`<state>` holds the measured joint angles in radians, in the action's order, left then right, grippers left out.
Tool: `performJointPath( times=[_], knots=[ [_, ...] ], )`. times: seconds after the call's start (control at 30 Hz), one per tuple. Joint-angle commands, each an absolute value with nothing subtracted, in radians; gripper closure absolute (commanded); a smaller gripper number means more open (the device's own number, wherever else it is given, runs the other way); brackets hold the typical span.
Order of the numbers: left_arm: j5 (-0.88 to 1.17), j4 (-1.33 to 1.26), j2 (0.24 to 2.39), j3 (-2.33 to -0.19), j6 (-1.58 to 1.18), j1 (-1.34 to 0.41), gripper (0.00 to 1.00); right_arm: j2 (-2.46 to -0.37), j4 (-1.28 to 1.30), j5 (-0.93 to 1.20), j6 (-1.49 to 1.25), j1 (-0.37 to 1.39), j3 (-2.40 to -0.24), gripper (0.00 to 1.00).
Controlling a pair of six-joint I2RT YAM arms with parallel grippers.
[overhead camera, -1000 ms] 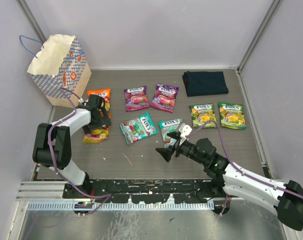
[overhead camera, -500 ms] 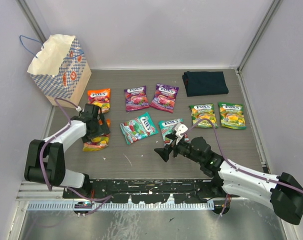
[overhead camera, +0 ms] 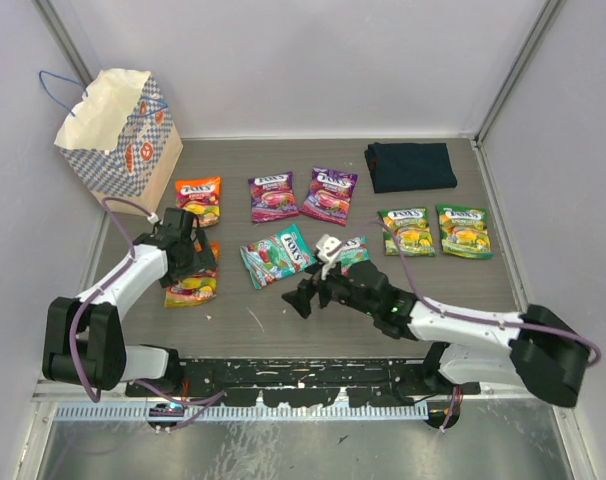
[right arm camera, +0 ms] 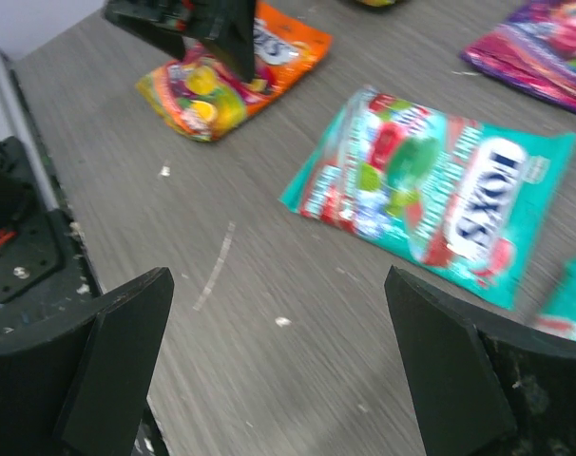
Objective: Take the snacks out of the paper bag
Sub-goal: Adjust the snack at the center of the board.
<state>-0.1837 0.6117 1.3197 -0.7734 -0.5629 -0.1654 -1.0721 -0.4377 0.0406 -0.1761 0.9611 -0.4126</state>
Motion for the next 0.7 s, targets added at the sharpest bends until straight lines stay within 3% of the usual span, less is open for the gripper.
performJointPath(
  times=[0.0,0.13,0.3,0.43,0.67],
  knots=[
    [-0.189,0.613,1.302,-0.789,-0.565,-0.171,0.02,-1.255,-0.607,0.003,-0.234,1.067,-0.546,0.01],
    [-0.195,0.6,1.304,-0.769,-0.573,-0.17,0.02,-1.484,-0.664,0.031,-0.358,1.106,-0.7,0.27],
    [-0.167,0.573,1.303,-0.754,-0.577,-0.169,0.02,-1.733,-0.881,0.063,-0.678,1.136,-0.776,0.41],
    [-0.121,0.547,1.298,-0.741,-0.616,-0.169,0.02,-1.894,-0.915,0.034,-0.89,1.156,-0.866,0.49],
    [-0.128,0.55,1.278,-0.73,-0.629,-0.168,0.02,-2.048,-0.856,-0.02,-1.129,1.159,-0.969,0.49]
  ],
)
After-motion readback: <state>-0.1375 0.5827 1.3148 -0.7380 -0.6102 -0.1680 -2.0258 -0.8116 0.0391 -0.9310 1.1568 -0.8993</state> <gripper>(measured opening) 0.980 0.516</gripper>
